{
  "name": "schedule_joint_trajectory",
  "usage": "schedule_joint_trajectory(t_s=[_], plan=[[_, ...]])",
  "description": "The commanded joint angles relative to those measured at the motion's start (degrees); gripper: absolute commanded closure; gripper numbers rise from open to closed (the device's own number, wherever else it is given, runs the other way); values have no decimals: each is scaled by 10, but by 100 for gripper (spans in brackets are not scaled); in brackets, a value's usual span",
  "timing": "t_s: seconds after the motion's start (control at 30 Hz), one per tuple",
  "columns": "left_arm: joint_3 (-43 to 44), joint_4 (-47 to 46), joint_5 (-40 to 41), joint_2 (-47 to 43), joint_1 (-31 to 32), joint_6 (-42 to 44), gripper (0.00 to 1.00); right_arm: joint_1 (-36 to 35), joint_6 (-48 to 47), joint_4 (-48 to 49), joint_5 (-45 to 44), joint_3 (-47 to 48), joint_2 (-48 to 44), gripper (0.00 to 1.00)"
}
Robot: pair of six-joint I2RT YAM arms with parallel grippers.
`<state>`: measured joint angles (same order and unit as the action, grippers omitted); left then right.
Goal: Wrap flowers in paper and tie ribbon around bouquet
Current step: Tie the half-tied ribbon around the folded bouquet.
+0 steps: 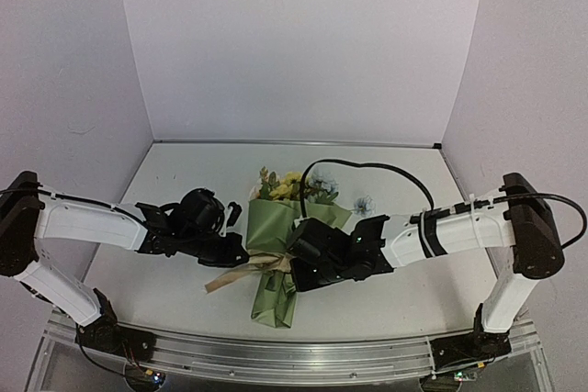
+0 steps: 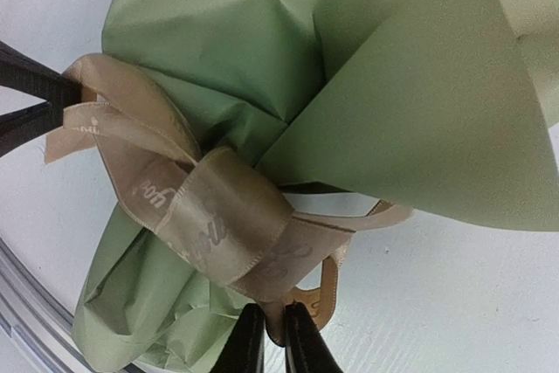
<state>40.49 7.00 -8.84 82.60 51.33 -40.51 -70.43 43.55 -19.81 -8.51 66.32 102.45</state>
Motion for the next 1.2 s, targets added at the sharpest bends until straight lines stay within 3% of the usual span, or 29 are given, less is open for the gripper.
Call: schedule_joint_trajectory(t_s=[0.0, 0.47, 0.6, 1.17], plan=[[22, -9, 12, 5, 1, 4, 100, -1, 2, -11, -31, 4, -16, 93], [23, 9, 47, 4, 1, -8, 100, 1, 8, -28, -37, -20, -39, 92], [22, 11, 55, 0, 0, -11, 100, 1, 8, -33, -38, -27, -45, 100], [9, 17, 83, -24, -4, -28, 100, 1, 16, -49, -30, -57, -44, 100]])
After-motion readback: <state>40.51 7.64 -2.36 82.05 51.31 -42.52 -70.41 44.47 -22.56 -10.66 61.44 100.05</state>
